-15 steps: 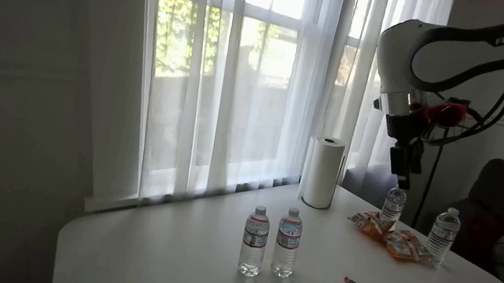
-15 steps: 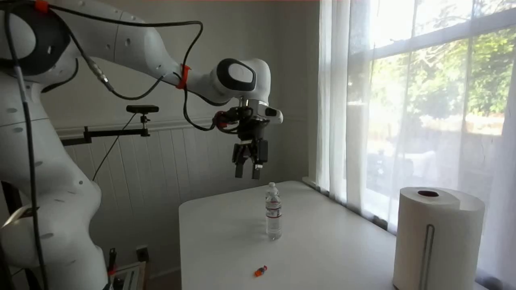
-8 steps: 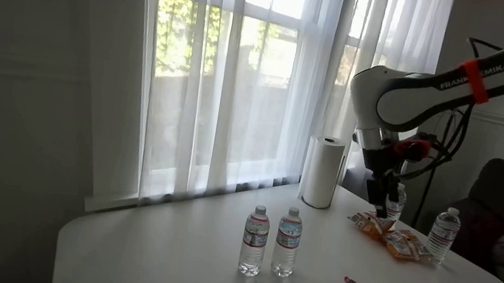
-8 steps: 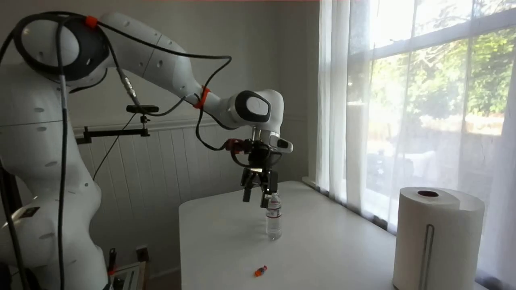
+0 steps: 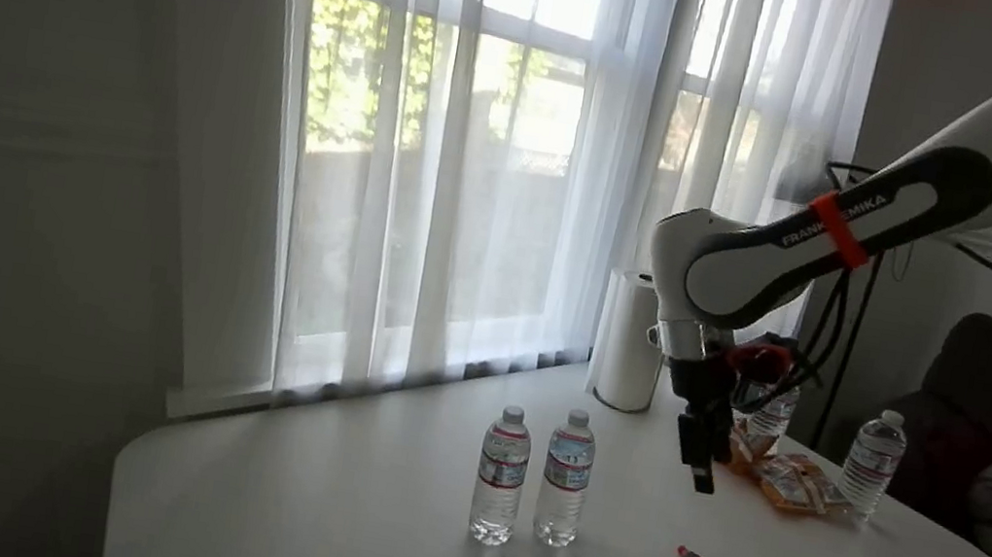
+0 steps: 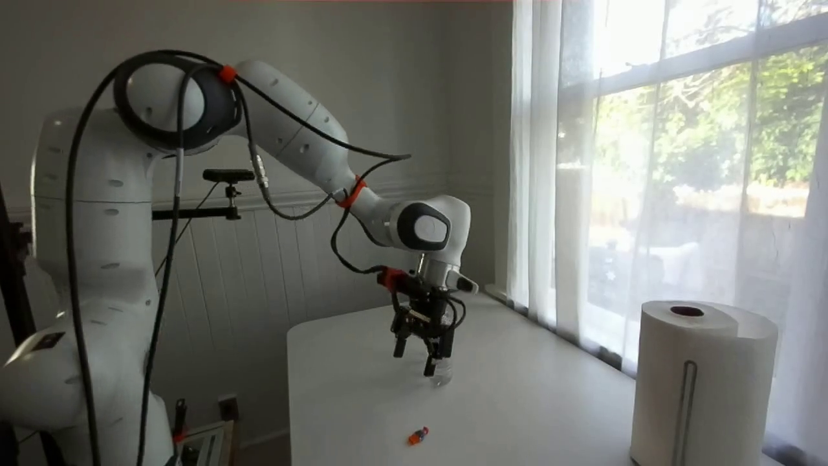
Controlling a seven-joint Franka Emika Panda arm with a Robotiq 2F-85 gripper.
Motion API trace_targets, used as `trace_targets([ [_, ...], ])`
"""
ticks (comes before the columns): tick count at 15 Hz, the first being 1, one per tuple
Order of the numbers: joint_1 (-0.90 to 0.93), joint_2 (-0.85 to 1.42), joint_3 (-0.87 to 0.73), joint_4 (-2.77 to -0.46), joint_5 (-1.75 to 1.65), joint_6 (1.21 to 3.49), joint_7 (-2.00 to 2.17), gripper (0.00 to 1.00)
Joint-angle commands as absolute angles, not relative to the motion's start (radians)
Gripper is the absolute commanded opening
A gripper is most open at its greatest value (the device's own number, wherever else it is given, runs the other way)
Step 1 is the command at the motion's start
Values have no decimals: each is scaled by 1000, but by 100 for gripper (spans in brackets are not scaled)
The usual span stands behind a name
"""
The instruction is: Place the orange and blue object on the table upright
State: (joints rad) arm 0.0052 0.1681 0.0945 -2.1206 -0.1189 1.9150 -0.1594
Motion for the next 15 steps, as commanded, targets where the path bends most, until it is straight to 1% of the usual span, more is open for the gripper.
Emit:
trace_targets([
  [1,10,258,84,-2082,-71,1919,-230,100],
  [11,-4,479,91,-1940,-69,1889,-324,100],
  [15,-6,559,88,-1860,-80,1830,-340,100],
])
